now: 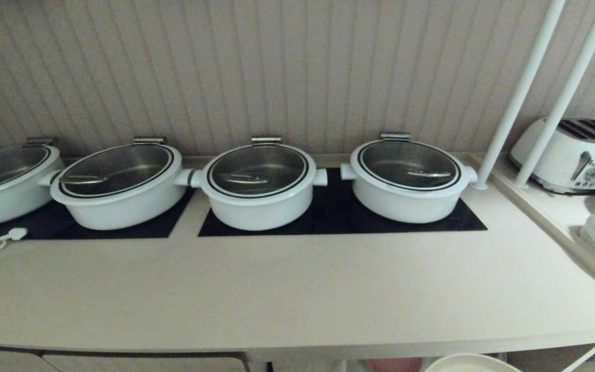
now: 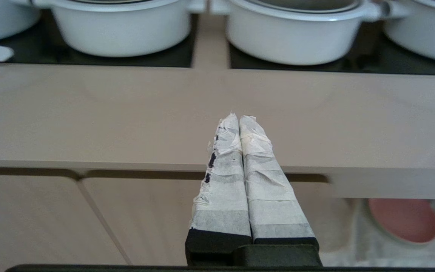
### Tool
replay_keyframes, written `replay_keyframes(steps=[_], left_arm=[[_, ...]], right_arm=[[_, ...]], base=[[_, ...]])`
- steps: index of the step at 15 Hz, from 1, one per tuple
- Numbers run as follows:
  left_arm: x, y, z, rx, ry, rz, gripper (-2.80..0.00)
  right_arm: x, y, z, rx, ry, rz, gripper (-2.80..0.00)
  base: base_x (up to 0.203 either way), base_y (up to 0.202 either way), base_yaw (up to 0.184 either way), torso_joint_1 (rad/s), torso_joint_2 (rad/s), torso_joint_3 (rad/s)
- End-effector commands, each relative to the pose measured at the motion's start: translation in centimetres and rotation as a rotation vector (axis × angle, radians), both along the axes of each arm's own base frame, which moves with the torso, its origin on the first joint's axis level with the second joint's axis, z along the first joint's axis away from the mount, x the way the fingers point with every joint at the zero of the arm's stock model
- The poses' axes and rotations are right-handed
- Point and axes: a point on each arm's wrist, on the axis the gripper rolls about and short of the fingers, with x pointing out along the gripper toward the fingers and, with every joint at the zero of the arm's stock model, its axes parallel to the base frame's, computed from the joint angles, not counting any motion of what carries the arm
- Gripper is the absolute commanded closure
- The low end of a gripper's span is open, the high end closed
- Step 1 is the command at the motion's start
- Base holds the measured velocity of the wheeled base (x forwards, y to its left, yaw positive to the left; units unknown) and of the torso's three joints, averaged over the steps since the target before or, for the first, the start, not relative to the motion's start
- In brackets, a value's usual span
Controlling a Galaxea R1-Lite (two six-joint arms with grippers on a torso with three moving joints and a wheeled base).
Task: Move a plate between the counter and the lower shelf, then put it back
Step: Put the plate
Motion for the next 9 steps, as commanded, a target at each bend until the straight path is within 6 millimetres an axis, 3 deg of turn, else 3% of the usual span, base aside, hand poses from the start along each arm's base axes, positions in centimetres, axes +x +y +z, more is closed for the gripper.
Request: replay_keyframes(steps=[1, 9], left_arm=[[0.00, 0.00, 0.01, -0.001, -0.001, 0.000, 0.00], [0.00, 0.00, 0.00, 0.001, -0.001, 0.000, 0.00]], right_arm=[[0.01, 0.01, 0.01, 0.001, 0.002, -0.003, 0.00], [0.02, 0.02, 0.02, 0.002, 0.001, -0.001, 0.00]], base=[[0.000, -0.196, 0.001, 0.002, 0.00, -0.002], [0.000, -0.194, 0.001, 0.003, 0.00, 0.001]])
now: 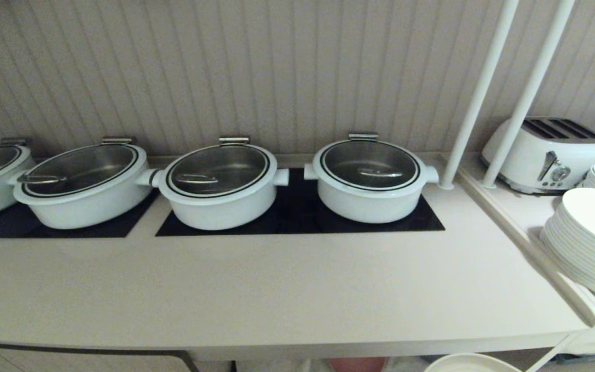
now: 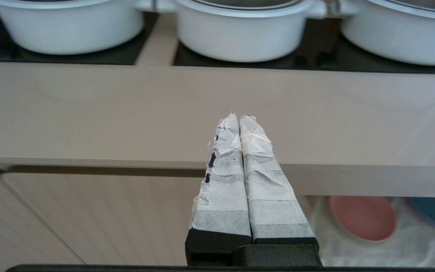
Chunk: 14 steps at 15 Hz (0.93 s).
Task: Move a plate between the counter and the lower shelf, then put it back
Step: Put the plate
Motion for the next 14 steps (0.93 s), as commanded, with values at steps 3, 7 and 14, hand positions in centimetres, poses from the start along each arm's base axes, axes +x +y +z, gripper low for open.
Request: replay_keyframes(steps=[3, 7, 14], left_arm=[[0.00, 0.00, -0.01, 0.000, 0.000, 0.000, 0.00], [0.00, 0.00, 0.00, -0.002, -0.001, 0.000, 0.00], [0.00, 0.00, 0.00, -0.002, -0.001, 0.000, 0.00]], right_arm=[[0.00, 0.00, -0.01, 0.000, 0.003, -0.003, 0.00], [0.00, 0.00, -0.01, 0.000, 0.003, -0.003, 0.00], [0.00, 0.01, -0.01, 0.000, 0.003, -0.002, 0.00]], base=[[0.000, -0.195, 0.001, 0.003, 0.00, 0.006], [0.000, -0.198, 0.000, 0.002, 0.00, 0.003], [0.000, -0.194, -0.001, 0.002, 0.00, 0.001]])
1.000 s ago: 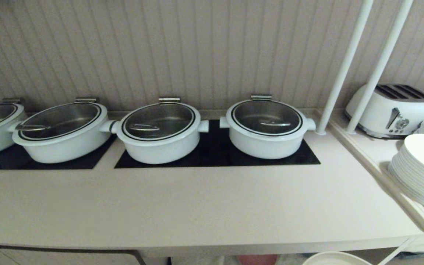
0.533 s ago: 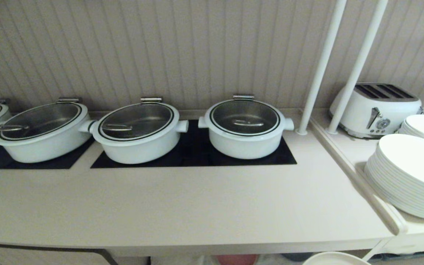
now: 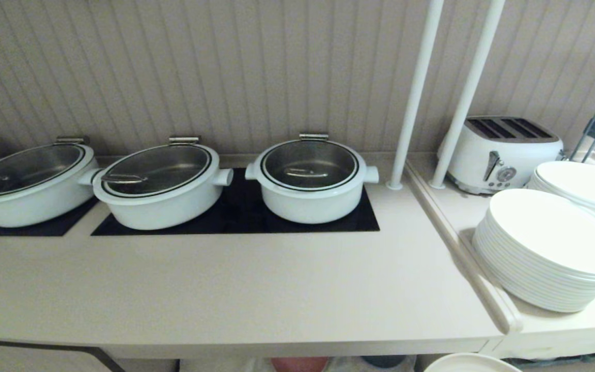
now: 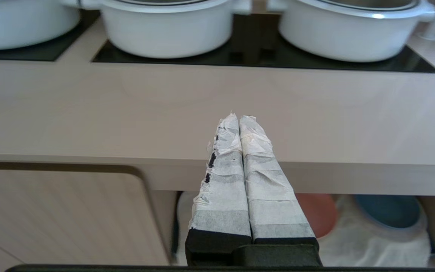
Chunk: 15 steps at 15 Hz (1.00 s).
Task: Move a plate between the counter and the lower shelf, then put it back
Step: Put the plate
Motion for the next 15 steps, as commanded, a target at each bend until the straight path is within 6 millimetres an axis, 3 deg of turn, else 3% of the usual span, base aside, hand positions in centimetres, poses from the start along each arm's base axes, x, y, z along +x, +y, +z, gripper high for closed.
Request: replay_keyframes(steps=[1, 15], left_arm=[[0.00, 0.00, 0.00, -0.001, -0.001, 0.001, 0.00], [0.00, 0.00, 0.00, -0.001, -0.001, 0.001, 0.00]], right_arm=[[0.00, 0.01, -0.02, 0.000, 0.003, -0.001, 0.00], [0.05, 0.07, 0.00, -0.001, 0.008, 0.003, 0.00]], base=[[0.000, -0.166, 0.000, 0.002, 0.00, -0.002], [0.000, -0.009, 0.000, 0.000, 0.00, 0.001]])
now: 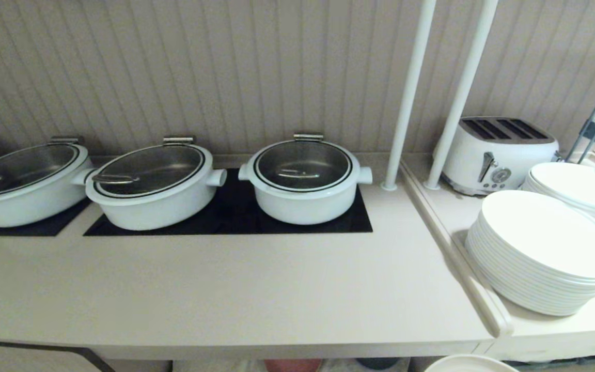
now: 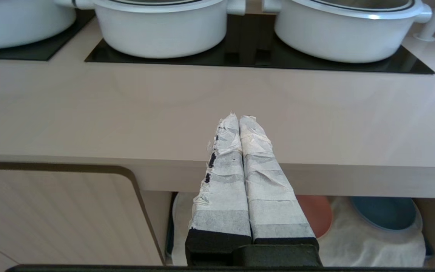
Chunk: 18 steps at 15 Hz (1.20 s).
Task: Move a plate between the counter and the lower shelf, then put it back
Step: Put the plate
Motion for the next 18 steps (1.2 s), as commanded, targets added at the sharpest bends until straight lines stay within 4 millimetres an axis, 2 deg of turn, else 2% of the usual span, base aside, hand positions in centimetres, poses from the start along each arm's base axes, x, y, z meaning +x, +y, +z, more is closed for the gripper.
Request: replay_keyframes(steps=[1, 8, 18], left_arm=[[0.0, 0.0, 0.0, -0.001, -0.001, 0.000, 0.00], [0.0, 0.0, 0.0, -0.001, -0.001, 0.000, 0.00], [0.0, 0.0, 0.0, -0.001, -0.001, 0.000, 0.00]], right_arm=[[0.1, 0.1, 0.1, 0.000, 0.005, -0.004, 0.00], [1.0, 0.7, 1.1, 0.053, 0.033, -0.065, 0.00], [5.2, 3.2, 3.5, 0.042, 0.090, -0.114, 0.00]], base=[[0.000, 0.000, 0.000, 0.000, 0.00, 0.000], [0.000, 0.000, 0.000, 0.000, 0.00, 0.000], [0.000, 0.000, 0.000, 0.000, 0.00, 0.000]])
